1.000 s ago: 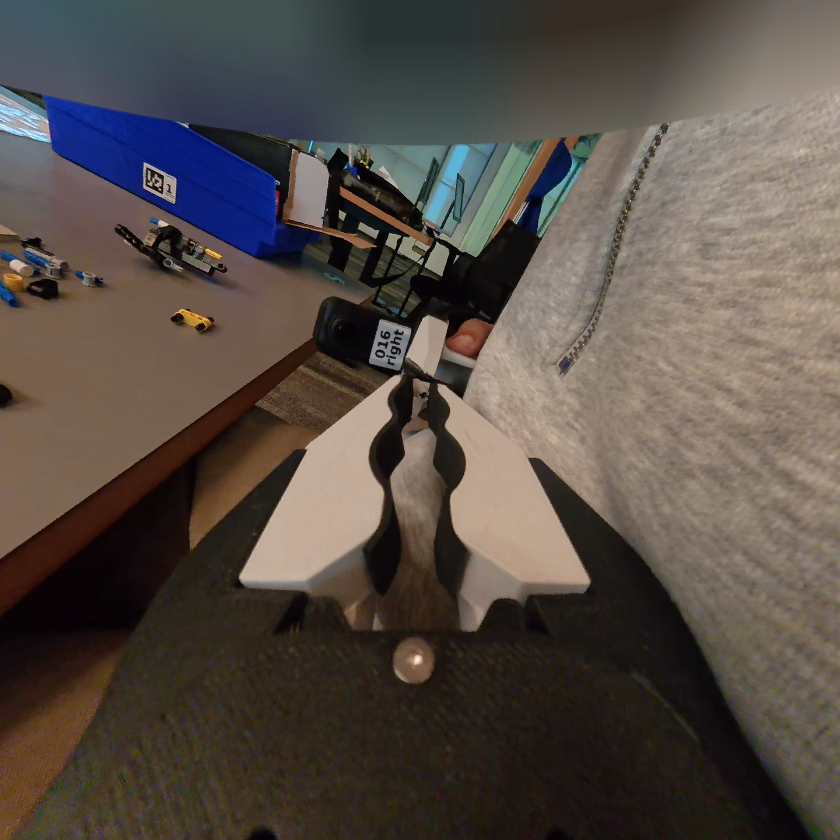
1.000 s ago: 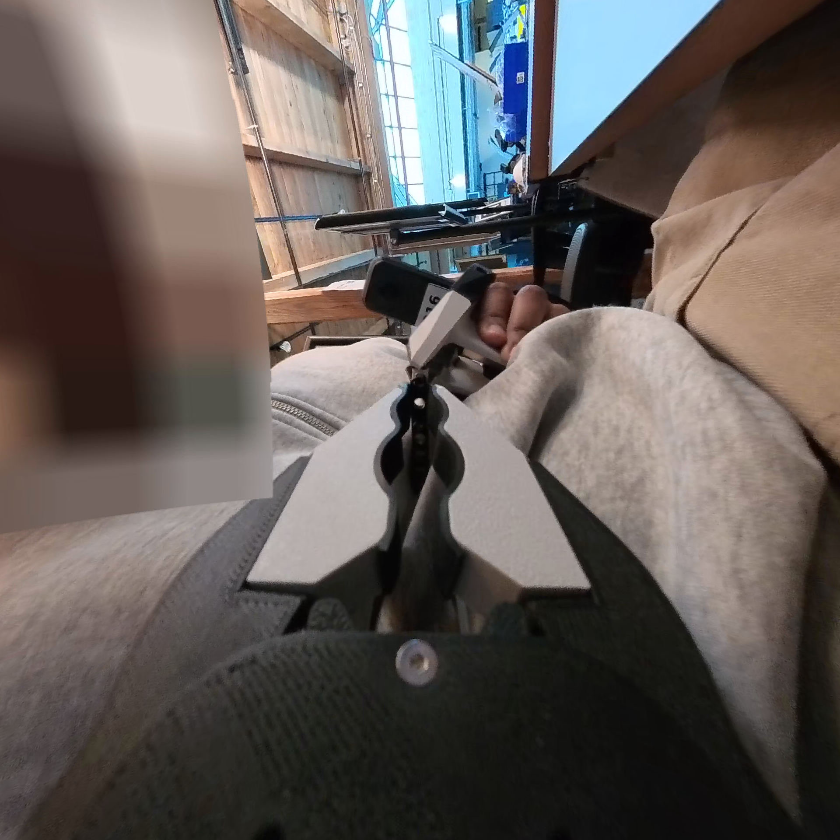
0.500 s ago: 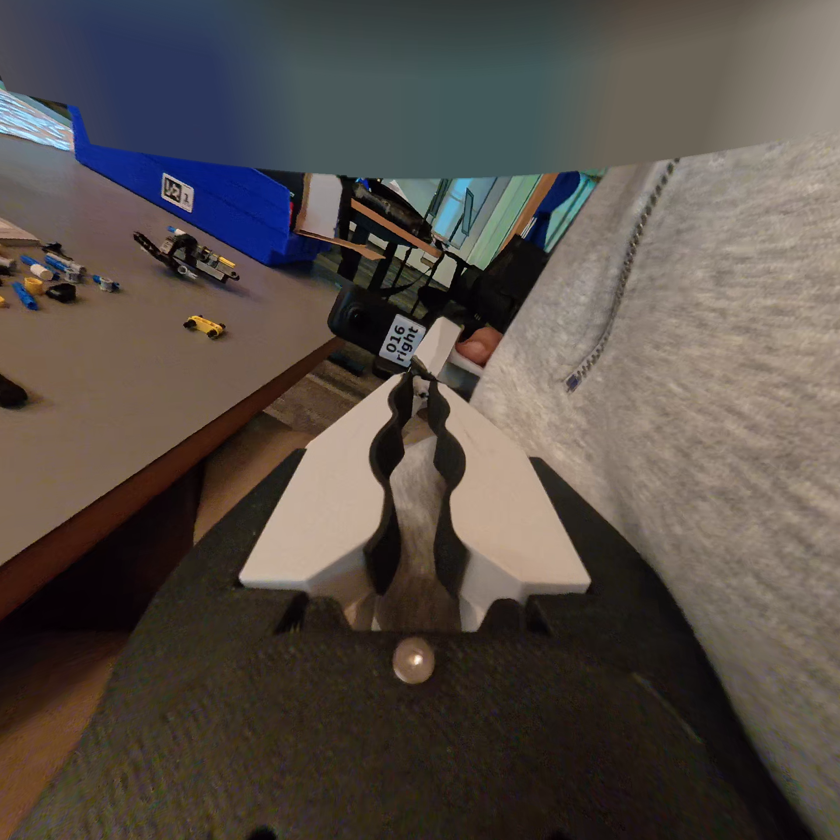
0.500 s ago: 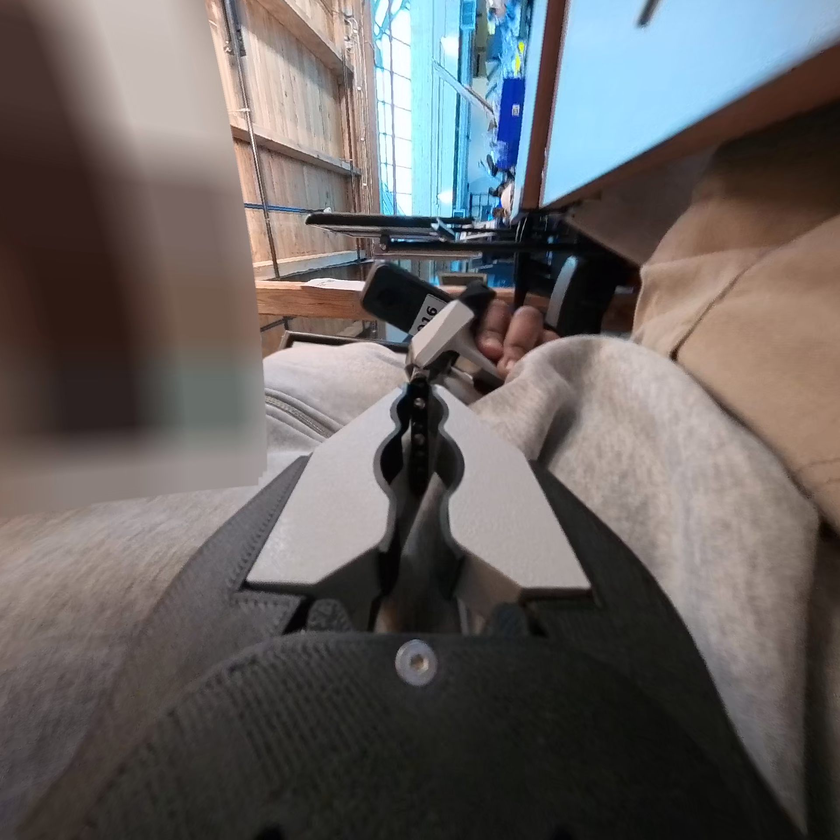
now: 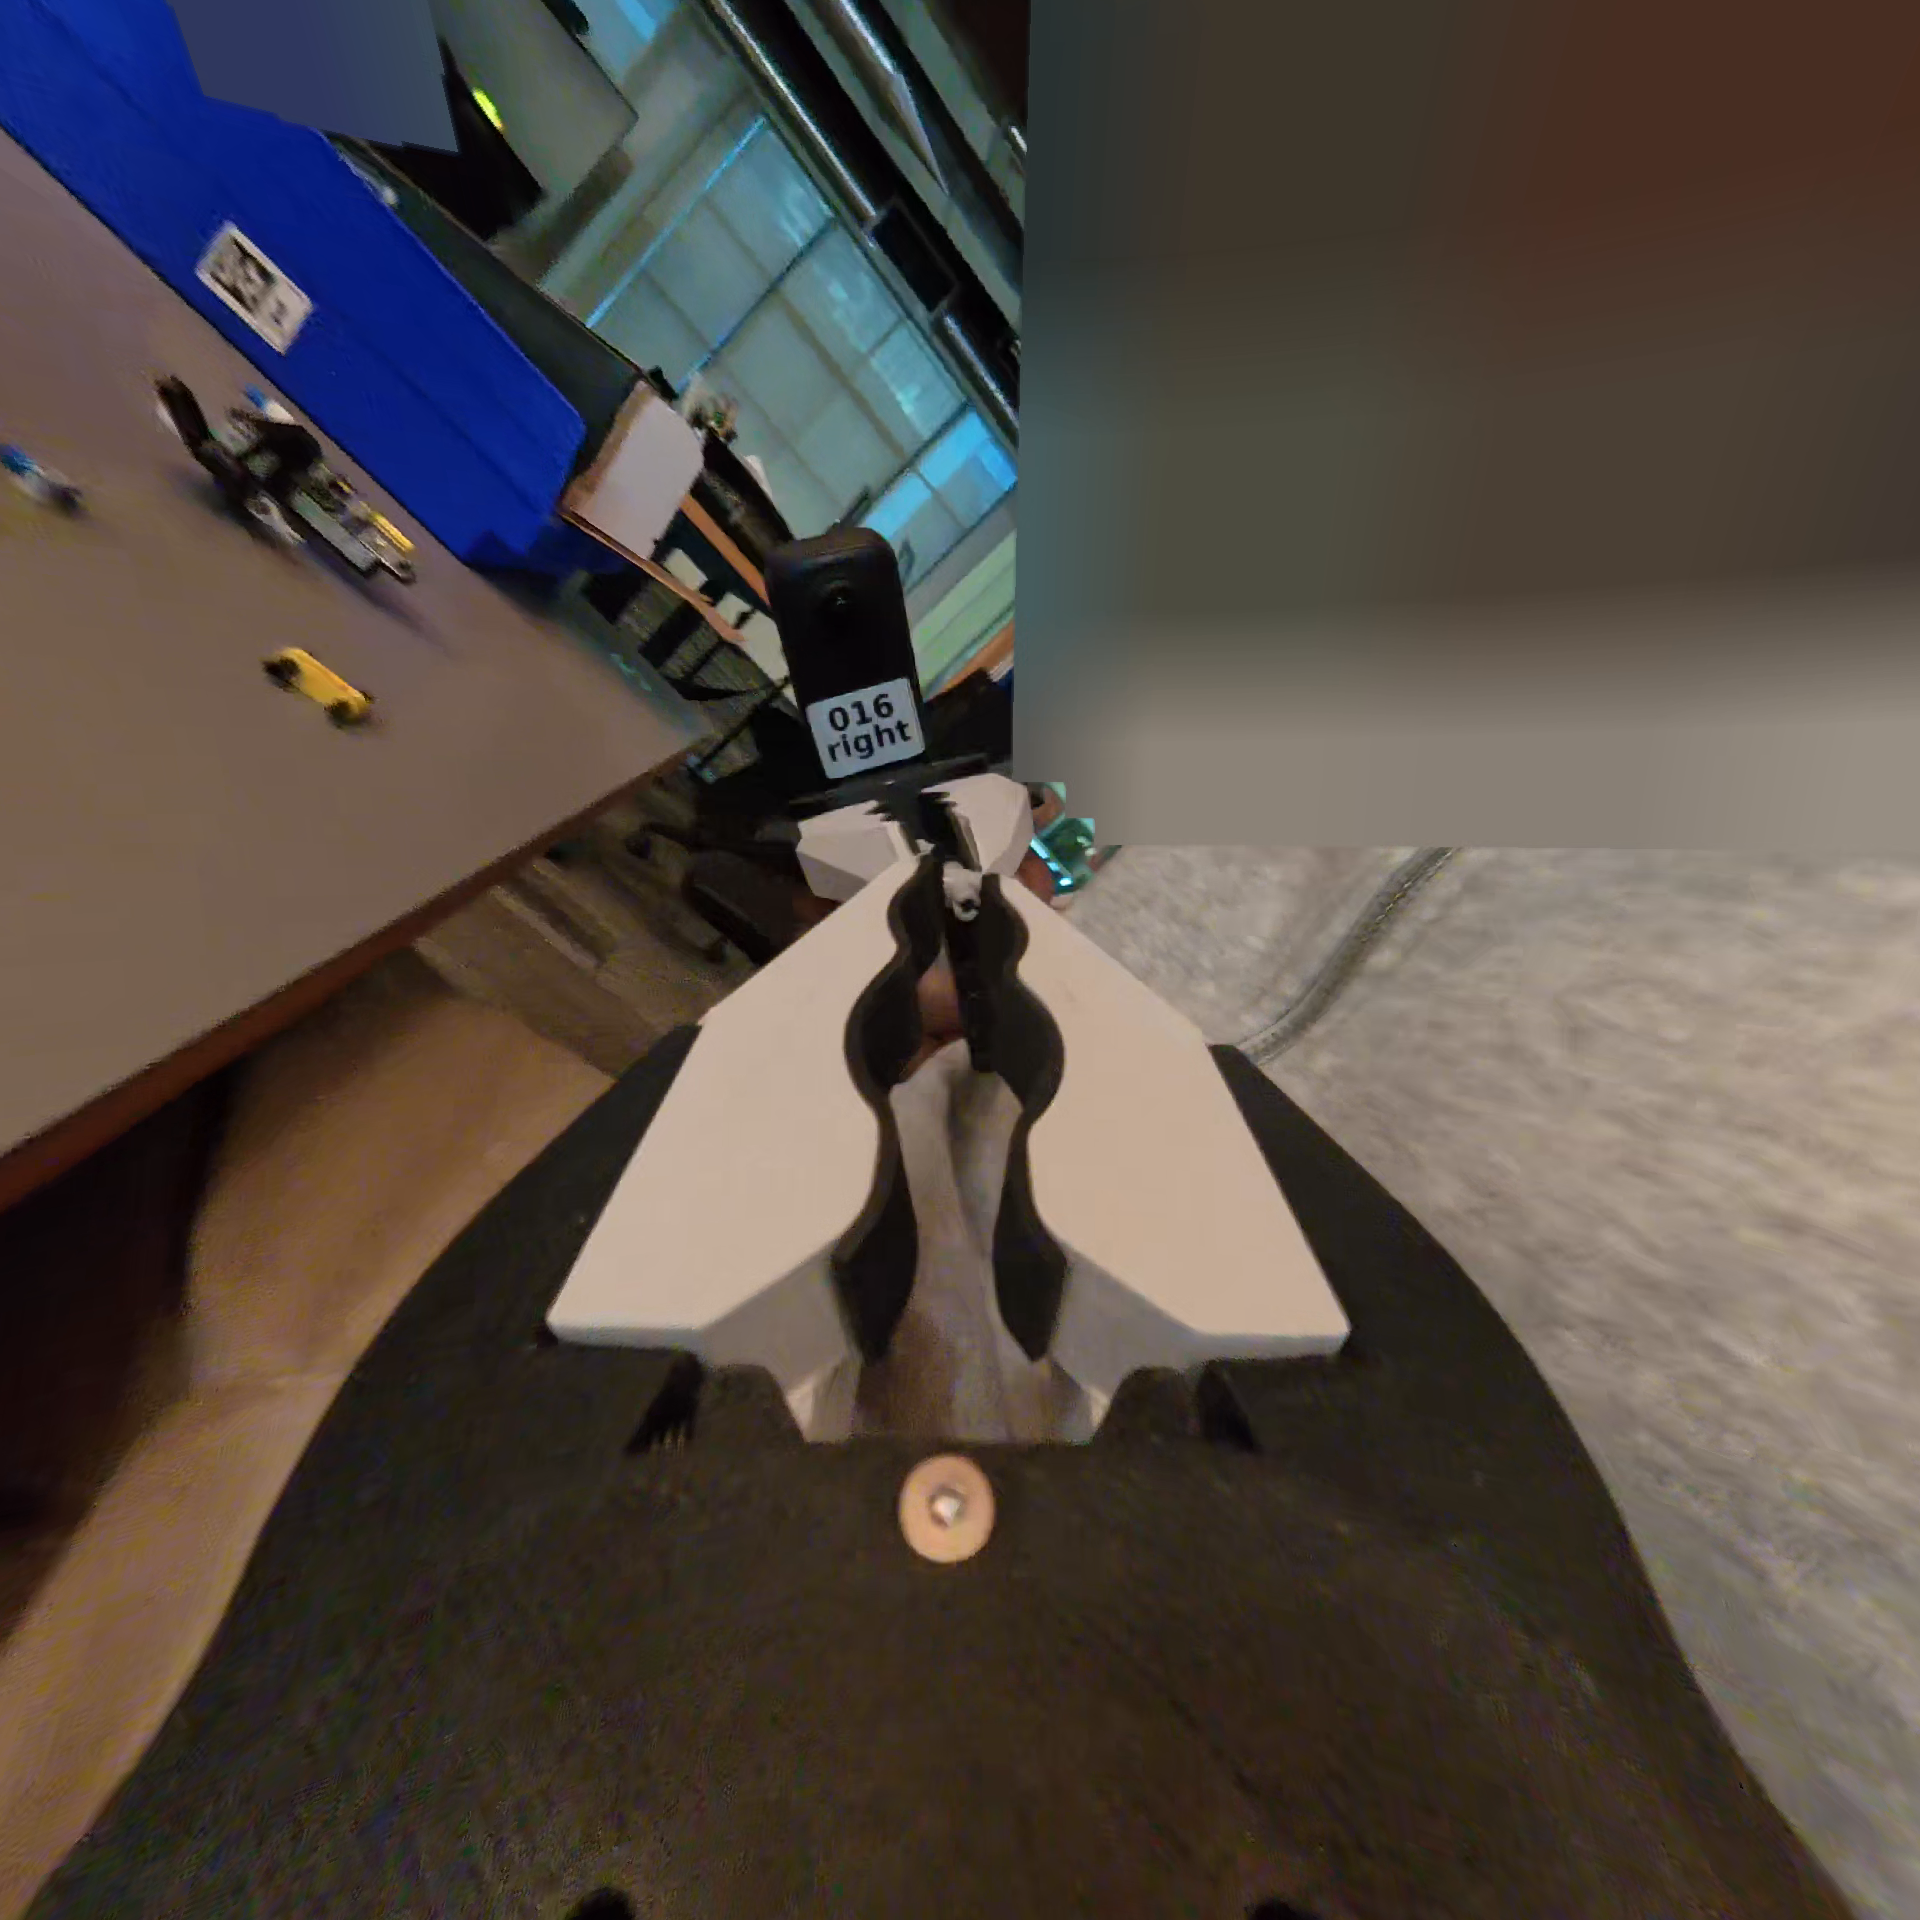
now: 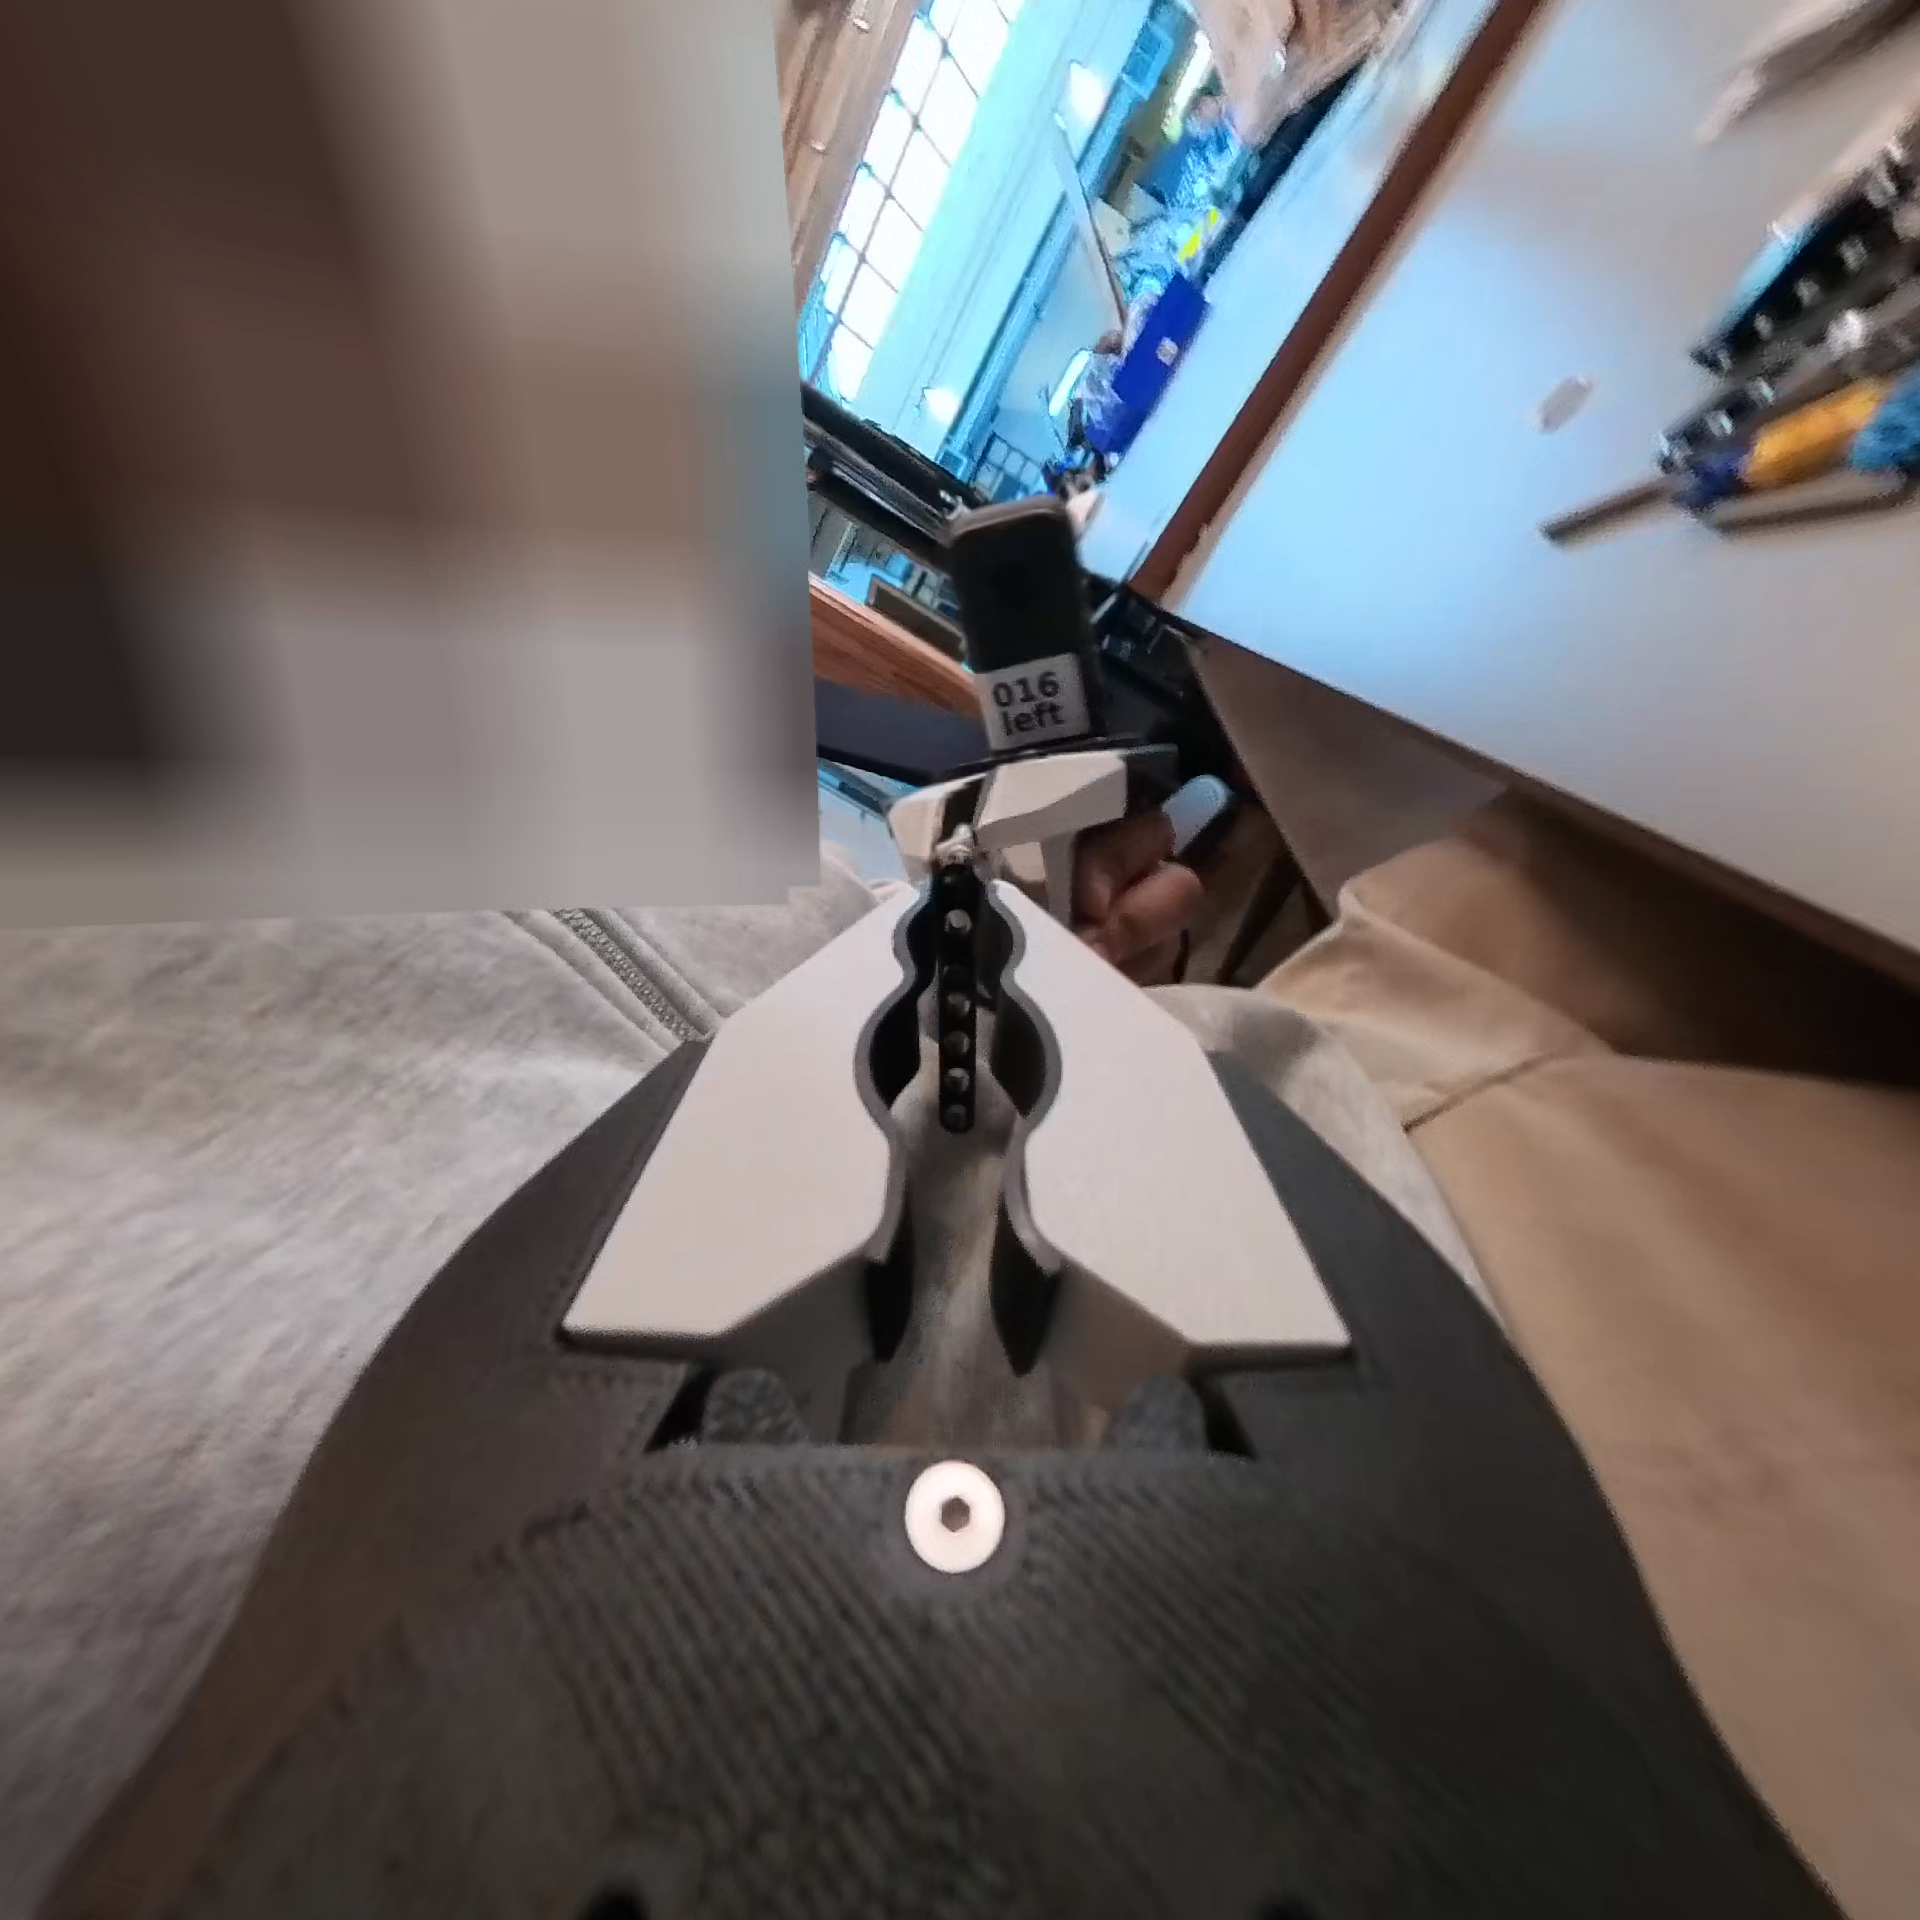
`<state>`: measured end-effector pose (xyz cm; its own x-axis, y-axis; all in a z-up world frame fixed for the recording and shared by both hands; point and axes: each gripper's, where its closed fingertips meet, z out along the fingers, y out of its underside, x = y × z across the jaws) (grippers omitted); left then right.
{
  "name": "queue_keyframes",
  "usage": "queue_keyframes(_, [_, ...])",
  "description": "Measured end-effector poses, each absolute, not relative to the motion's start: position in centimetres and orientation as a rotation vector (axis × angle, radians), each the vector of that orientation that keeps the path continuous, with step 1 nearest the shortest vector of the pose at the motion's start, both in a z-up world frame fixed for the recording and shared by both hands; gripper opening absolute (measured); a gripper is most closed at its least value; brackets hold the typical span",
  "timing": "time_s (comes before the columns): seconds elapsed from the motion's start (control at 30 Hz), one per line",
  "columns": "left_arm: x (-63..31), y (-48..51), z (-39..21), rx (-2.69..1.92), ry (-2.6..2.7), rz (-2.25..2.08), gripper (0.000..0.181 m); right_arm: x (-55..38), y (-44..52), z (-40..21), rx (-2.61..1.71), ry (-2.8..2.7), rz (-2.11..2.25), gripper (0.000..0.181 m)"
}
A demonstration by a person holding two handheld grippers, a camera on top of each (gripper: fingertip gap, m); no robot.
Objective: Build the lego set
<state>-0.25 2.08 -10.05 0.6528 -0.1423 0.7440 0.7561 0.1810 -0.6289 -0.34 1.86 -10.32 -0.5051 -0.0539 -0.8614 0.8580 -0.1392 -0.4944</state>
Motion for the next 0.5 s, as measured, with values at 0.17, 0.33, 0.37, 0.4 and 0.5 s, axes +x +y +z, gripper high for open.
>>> queue_keyframes(0.17, [0.2,2.0,-9.8,-1.196,-0.685,-0.815,0.006,0.2,1.6,-10.2,0.846,1.723,-1.854,0.005])
queue_keyframes(0.33, [0.6,2.2,-10.3,-1.148,-0.727,-0.87,0.007,0.4,1.6,-10.5,0.819,1.817,-1.917,0.005])
queue_keyframes(0.37, [0.9,2.4,-10.2,-1.154,-0.713,-0.869,0.007,0.7,1.4,-10.4,0.805,1.81,-1.915,0.005])
queue_keyframes(0.4, [0.9,2.4,-10.0,-1.148,-0.707,-0.857,0.007,0.7,1.4,-10.3,0.809,1.79,-1.927,0.005])
queue_keyframes(0.5, [0.9,2.5,-10.1,-1.15,-0.707,-0.847,0.007,0.7,1.5,-10.3,0.828,1.739,-1.929,0.005])
